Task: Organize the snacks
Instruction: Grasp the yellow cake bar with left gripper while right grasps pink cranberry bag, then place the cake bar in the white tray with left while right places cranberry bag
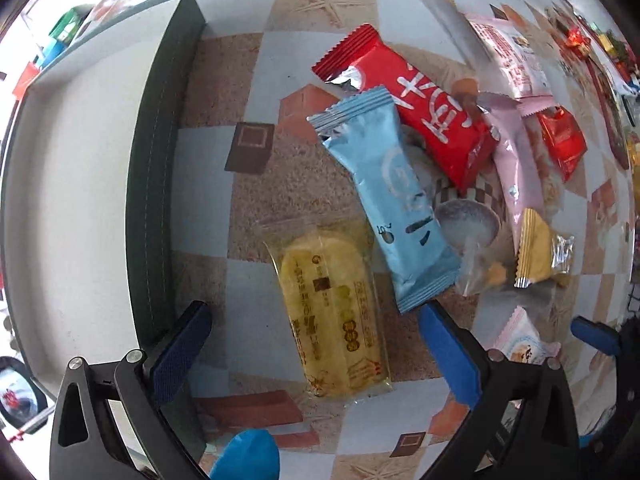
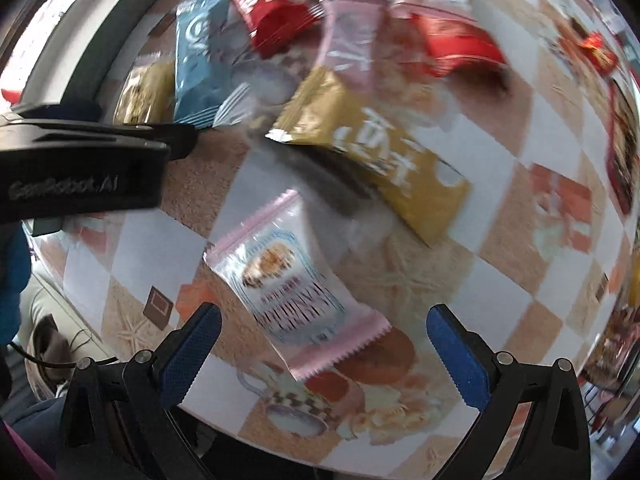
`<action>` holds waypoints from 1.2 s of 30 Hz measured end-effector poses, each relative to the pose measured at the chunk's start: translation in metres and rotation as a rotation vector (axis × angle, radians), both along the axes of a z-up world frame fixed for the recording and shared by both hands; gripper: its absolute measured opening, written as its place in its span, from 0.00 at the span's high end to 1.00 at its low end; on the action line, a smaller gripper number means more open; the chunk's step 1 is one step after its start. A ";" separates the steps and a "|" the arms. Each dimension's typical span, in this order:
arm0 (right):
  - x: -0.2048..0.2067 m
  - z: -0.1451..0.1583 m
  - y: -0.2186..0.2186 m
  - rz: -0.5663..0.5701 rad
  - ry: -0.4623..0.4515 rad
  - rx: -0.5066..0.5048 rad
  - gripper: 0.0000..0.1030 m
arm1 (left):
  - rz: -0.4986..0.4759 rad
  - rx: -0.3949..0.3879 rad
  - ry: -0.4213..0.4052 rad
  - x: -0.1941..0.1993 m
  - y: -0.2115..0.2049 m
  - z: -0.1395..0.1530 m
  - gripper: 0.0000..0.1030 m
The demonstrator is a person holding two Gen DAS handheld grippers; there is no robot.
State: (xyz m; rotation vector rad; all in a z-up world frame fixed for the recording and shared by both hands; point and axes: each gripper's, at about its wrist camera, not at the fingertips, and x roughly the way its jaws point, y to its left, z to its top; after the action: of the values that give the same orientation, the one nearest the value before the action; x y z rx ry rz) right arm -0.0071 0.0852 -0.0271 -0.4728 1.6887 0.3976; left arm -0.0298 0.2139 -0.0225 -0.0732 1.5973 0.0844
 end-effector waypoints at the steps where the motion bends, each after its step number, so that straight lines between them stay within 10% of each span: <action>1: -0.003 -0.006 0.011 0.003 0.003 -0.002 0.00 | 0.001 -0.008 0.001 0.001 0.001 -0.003 0.00; 8: -0.011 -0.019 0.026 -0.008 -0.008 -0.032 0.13 | 0.005 -0.034 0.079 0.013 -0.007 0.004 0.00; 13: -0.007 0.001 0.015 -0.045 -0.015 -0.018 0.62 | -0.036 -0.037 0.077 0.015 -0.018 0.008 0.17; 16: -0.003 0.006 0.002 -0.132 0.019 0.042 0.62 | -0.077 -0.022 0.045 0.014 -0.026 0.018 0.56; 18: -0.002 0.012 -0.009 -0.202 0.044 0.095 0.62 | -0.107 -0.015 0.053 0.015 -0.030 0.020 0.61; 36: 0.015 0.072 -0.110 -0.473 0.057 0.336 0.62 | -0.103 -0.044 -0.076 0.003 -0.046 0.106 0.62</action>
State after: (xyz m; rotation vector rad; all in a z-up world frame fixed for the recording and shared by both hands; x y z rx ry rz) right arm 0.0082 -0.0247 0.0450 0.1869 1.6834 0.3360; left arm -0.0265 0.1681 0.0835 -0.0276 1.5244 -0.0337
